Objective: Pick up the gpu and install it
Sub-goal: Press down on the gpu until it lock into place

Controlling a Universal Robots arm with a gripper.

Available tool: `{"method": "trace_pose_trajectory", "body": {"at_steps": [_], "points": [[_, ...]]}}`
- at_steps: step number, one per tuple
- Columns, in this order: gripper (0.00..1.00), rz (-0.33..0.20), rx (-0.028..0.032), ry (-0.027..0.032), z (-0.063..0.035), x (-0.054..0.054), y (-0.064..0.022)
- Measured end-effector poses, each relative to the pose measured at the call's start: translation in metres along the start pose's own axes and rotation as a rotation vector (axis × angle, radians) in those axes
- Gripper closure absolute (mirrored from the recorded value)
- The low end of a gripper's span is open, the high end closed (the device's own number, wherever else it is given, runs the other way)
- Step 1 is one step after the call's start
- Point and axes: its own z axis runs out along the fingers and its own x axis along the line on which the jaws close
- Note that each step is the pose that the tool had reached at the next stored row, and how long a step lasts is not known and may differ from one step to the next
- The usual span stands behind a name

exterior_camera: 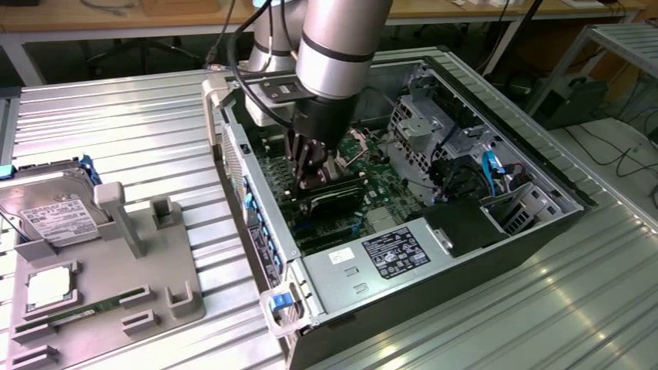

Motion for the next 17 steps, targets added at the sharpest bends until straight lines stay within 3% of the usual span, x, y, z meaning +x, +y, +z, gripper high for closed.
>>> {"method": "trace_pose_trajectory", "body": {"at_steps": [3, 15, 17], "points": [[0.89, 0.005, 0.0038, 0.0012, 0.0029, -0.0002, 0.0006], [0.89, 0.009, 0.0042, 0.0034, 0.0059, 0.0007, 0.0008], [0.89, 0.009, 0.0073, 0.0033, 0.0071, 0.0007, 0.0008]]}}
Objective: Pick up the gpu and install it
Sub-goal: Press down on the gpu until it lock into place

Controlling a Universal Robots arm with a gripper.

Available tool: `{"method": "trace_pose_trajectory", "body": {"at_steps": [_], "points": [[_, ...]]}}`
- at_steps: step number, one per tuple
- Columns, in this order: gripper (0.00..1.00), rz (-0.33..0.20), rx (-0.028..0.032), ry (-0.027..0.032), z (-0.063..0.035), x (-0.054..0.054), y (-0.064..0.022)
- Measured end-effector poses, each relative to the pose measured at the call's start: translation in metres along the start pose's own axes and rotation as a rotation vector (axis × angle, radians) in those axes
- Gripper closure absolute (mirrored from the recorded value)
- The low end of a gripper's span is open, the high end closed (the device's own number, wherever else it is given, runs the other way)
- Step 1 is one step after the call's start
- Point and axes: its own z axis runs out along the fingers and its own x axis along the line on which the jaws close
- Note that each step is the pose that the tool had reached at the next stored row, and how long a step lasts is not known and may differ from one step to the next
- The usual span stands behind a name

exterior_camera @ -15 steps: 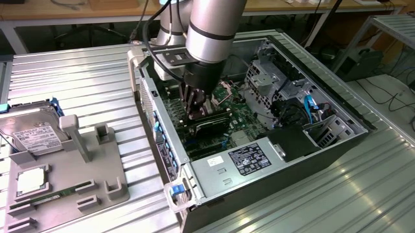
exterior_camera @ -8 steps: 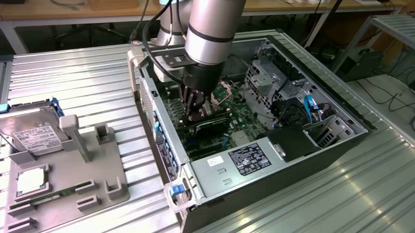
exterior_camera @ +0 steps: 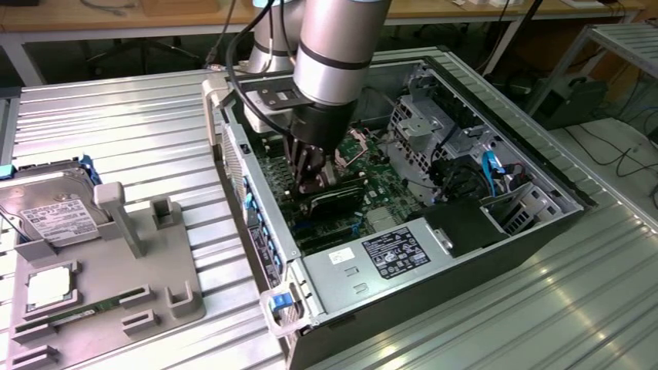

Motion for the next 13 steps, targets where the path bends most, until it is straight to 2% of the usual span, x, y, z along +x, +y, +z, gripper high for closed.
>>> {"method": "trace_pose_trajectory", "body": {"at_steps": [3, 10, 13], "points": [[0.89, 0.000, 0.0106, 0.0013, 0.0028, 0.0000, 0.0000], [0.89, 0.000, 0.0119, 0.0013, 0.0055, -0.0001, -0.0001], [0.89, 0.000, 0.0138, -0.0012, 0.0011, -0.0002, 0.0001]]}}
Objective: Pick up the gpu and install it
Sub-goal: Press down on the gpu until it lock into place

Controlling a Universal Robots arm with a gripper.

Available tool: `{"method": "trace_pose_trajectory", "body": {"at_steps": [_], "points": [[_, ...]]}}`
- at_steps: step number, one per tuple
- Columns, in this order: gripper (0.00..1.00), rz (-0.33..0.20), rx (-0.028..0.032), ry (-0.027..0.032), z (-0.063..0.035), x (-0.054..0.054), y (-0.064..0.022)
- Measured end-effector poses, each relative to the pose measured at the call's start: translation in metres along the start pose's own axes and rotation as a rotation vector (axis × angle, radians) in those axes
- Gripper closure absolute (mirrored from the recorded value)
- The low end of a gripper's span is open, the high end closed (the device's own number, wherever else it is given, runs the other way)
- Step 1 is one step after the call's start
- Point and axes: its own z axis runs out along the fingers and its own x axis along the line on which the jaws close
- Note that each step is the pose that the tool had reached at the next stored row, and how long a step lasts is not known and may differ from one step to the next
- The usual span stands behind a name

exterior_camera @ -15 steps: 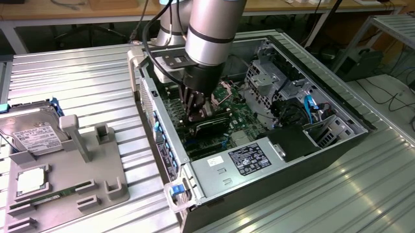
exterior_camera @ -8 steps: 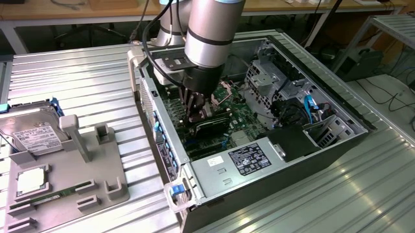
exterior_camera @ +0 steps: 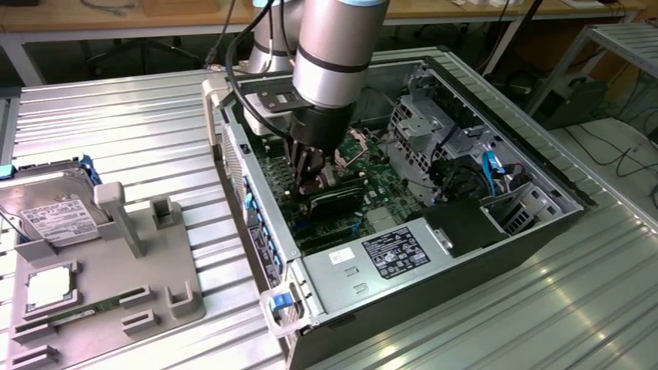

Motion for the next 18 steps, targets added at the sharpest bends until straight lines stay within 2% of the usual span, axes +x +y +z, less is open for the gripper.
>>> {"method": "trace_pose_trajectory", "body": {"at_steps": [3, 6, 7, 11, 12, 18], "points": [[0.89, 0.000, -0.0015, 0.0020, -0.0102, 0.0004, 0.0010], [0.89, 0.000, 0.0003, 0.0018, -0.0122, 0.0004, 0.0011], [0.89, 0.000, 0.0054, 0.0025, -0.0123, 0.0003, 0.0011], [0.89, 0.001, 0.0390, 0.0042, -0.0118, -0.0002, 0.0008], [0.89, 0.002, 0.0437, 0.0044, -0.0116, -0.0002, 0.0008], [0.89, 0.002, 0.0438, 0.0045, -0.0117, -0.0002, 0.0008]]}}
